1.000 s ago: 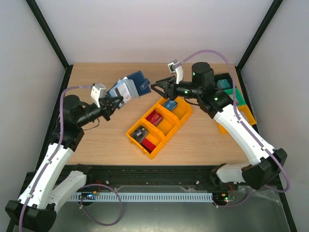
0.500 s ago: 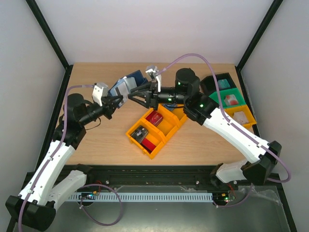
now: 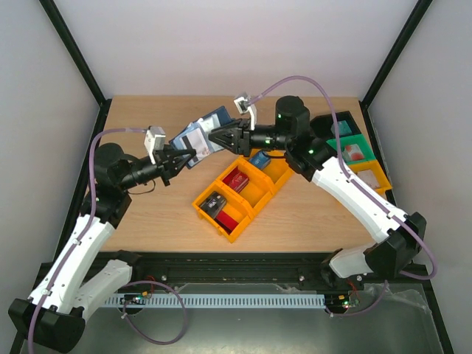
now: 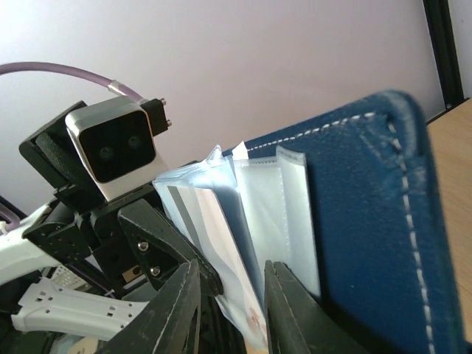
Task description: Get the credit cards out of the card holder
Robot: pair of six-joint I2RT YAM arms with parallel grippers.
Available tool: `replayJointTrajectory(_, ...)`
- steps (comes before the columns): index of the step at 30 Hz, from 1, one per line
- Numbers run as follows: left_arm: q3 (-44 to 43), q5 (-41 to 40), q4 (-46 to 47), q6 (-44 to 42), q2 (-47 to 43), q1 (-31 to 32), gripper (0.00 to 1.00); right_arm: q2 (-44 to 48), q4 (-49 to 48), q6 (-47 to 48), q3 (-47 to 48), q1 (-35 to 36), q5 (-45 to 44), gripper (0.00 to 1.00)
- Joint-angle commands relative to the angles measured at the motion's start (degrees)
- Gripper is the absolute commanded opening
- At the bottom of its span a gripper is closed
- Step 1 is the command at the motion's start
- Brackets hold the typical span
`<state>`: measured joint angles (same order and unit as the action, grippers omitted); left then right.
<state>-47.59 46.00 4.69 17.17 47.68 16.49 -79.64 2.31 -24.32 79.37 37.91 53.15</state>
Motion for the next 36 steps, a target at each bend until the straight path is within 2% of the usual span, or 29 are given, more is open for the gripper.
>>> replayJointTrajectory(1, -0.04, 3.22, 3.63, 0.32, -0.45, 0.58, 0.02, -0.9, 6.28, 3.81, 3.79, 0.15, -1.59, 0.24)
replayJointTrajectory(7, 0.1, 3.01, 3.1, -0.6, -0.1, 0.77, 0.02, -2.63, 8.83, 5.22, 5.7, 1.02, -2.01, 0.21)
replayJointTrajectory(15, 0.41, 6.46, 3.53, -2.68, -0.44, 0.81, 0.02, -5.12, 5.85, 5.12, 6.48, 1.78, 3.67, 0.22)
replayJointTrajectory(22, 0.22, 7.82, 4.18, -2.7, -0.25, 0.95, 0.02, -5.93, 3.21, 3.97, 6.08, 2.29, 8.5, 0.02)
replayJointTrajectory(27, 0.2, 8.11, 4.12, -2.27, -0.38, 0.92, 0.02, -4.51, -0.65, 2.69, 4.17, 2.34, 13.25, 0.02)
replayJointTrajectory(28, 0.22, 7.87, 4.14, -1.74, -0.42, 0.93, 0.05, -3.8, -2.04, 2.34, 3.27, 2.32, 13.99, 0.02)
replayJointTrajectory(30, 0.21, 7.58, 4.1, 0.36, -0.45, 0.49, 0.23, -2.62, -3.41, 2.16, 1.9, 1.9, 14.43, 0.02)
replayJointTrajectory(31, 0.21, 7.97, 4.23, 1.38, -0.45, 0.21, 0.25, -2.22, -3.76, 1.86, 1.33, 1.42, 14.44, 0.02)
replayJointTrajectory(32, 0.33, 8.68, 4.72, 2.12, -0.46, -0.09, 0.24, -1.93, -4.06, 1.44, 0.95, 1.12, 14.43, 0.02)
replayJointTrajectory(36, 0.59, 9.62, 6.01, 3.62, -0.71, -0.78, 0.09, -0.81, -5.18, 0.56, -0.35, 0.3, 14.28, 0.02)
